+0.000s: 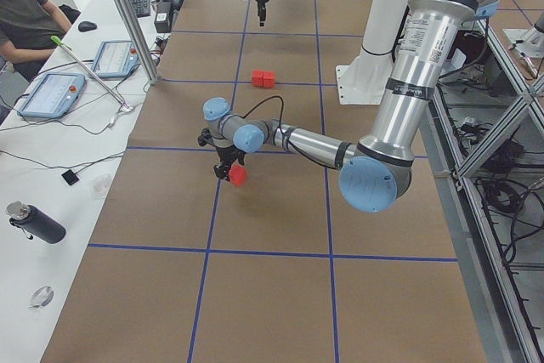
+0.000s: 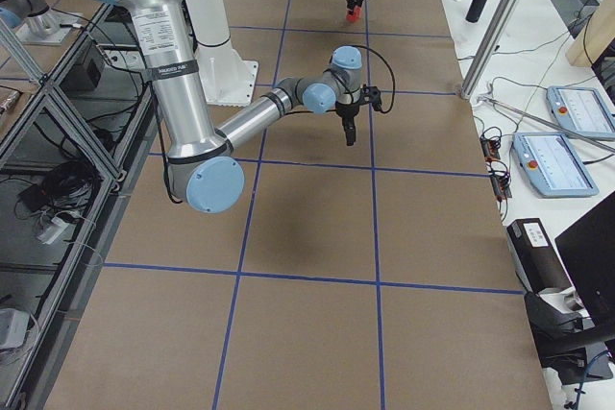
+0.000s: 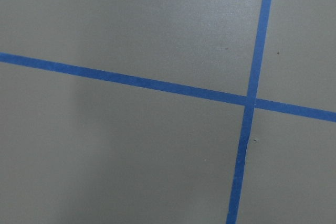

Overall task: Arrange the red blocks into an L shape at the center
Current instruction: 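Lower the left gripper onto the far red cube and grasp it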

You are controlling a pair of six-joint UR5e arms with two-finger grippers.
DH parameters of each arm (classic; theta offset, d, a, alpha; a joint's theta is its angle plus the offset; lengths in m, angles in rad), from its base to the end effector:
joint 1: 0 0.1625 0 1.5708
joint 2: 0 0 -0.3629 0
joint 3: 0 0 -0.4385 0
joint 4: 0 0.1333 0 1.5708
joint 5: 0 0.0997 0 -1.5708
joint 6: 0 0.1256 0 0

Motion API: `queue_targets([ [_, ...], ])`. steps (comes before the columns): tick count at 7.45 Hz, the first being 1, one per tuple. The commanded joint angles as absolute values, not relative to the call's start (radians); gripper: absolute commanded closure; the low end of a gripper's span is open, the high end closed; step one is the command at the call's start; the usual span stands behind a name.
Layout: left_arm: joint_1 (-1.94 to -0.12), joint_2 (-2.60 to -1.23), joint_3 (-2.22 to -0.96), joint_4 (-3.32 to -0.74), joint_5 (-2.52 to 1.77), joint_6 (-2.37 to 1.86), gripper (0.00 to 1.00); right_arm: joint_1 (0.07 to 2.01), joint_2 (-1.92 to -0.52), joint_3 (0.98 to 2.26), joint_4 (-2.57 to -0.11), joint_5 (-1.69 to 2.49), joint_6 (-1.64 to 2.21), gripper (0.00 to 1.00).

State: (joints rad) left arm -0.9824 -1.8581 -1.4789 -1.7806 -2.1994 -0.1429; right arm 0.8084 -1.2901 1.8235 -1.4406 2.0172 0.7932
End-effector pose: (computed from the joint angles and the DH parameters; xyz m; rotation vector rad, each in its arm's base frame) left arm 0.3195 -0.5859 0.4794 0.1460 0.7282 0.5524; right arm -0.3755 -0.5076 0.3161 0.1631 -0.7637 -0.1189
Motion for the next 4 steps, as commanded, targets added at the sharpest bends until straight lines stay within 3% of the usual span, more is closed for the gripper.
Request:
queue_targets([
  [1,-0.979,-1.862,-1.479,-1.779,-2.200,-0.147,1.00,0.808,-1.290,1.824,-1.440,2.017,0.793,0.00],
  [4,-0.982,-1.927,-1.523,-1.727,-2.261,-0.239,1.00,0.808,-1.284,1.827,-1.440,2.017,0.798,0.00],
])
